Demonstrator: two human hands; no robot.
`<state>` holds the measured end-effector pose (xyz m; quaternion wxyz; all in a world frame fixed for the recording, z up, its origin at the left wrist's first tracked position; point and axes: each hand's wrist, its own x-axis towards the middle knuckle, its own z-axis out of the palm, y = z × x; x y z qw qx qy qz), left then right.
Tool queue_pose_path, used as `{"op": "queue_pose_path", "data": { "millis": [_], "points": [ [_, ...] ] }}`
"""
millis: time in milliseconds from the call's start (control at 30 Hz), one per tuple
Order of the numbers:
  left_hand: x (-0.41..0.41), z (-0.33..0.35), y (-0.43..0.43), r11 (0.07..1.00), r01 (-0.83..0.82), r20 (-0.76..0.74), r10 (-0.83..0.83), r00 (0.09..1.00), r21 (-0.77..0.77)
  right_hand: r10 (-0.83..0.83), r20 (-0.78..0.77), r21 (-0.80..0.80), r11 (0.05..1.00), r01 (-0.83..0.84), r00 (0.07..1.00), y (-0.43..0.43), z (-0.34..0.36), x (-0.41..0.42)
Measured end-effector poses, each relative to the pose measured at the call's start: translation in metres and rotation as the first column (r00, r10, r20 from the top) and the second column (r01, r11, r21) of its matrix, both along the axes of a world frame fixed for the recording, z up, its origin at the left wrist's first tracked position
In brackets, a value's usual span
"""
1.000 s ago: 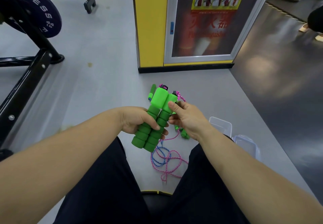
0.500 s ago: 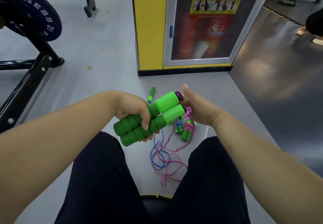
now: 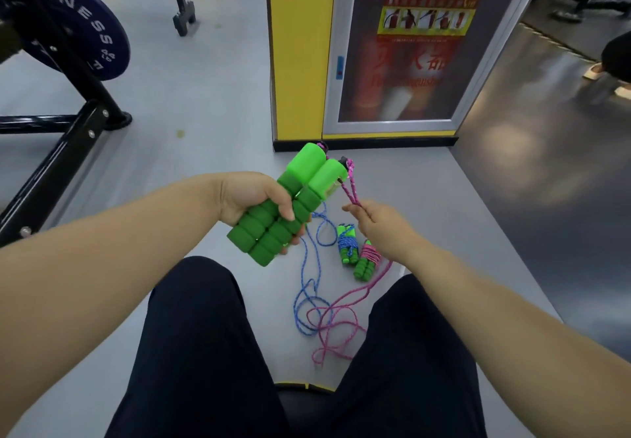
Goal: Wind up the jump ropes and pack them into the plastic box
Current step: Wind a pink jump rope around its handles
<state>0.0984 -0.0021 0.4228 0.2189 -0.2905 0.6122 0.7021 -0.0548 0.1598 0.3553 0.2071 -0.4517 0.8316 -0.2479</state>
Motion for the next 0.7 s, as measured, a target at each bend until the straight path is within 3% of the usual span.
{"op": "queue_pose_path", "data": {
  "millis": [133, 267, 333, 400, 533, 633, 700],
  "points": [
    [-0.012, -0.004, 0.014, 0.987, -0.156, 0.002, 0.156, 0.988, -0.028, 0.136, -0.375, 0.237, 0.970, -0.047, 0.917, -0.008, -0.005, 0.023],
    [-0.020, -0.018, 0.020, 0.876, -0.210, 0.037, 0.251, 0.967, -0.433, 0.375, -0.511, 0.373, 0.907, -0.193, 0.773, -0.019, 0.012, 0.044],
    [-0.022, -0.021, 0.021, 0.709, -0.061, 0.070, 0.153, 0.986, -0.702, 0.471, -0.575, 0.429, 0.870, -0.244, 0.669, -0.025, 0.029, 0.044],
    [-0.023, -0.016, 0.026, 0.466, 0.158, 0.177, -0.003, 0.984, -0.870, 0.558, -0.599, 0.503, 0.820, -0.272, 0.574, -0.029, 0.048, 0.043],
    [-0.028, -0.012, 0.038, 0.014, 0.390, 0.381, -0.177, 0.907, -0.921, 0.583, -0.626, 0.496, 0.810, -0.312, 0.518, -0.035, 0.074, 0.040],
    [-0.029, -0.013, 0.045, -0.182, 0.474, 0.508, -0.305, 0.805, -0.861, 0.564, -0.613, 0.360, 0.823, -0.440, 0.554, -0.035, 0.087, 0.030],
    [-0.029, -0.011, 0.047, -0.235, 0.461, 0.517, -0.396, 0.758, -0.856, 0.567, -0.443, 0.243, 0.821, -0.516, 0.694, -0.030, 0.093, 0.016]
  ]
}}
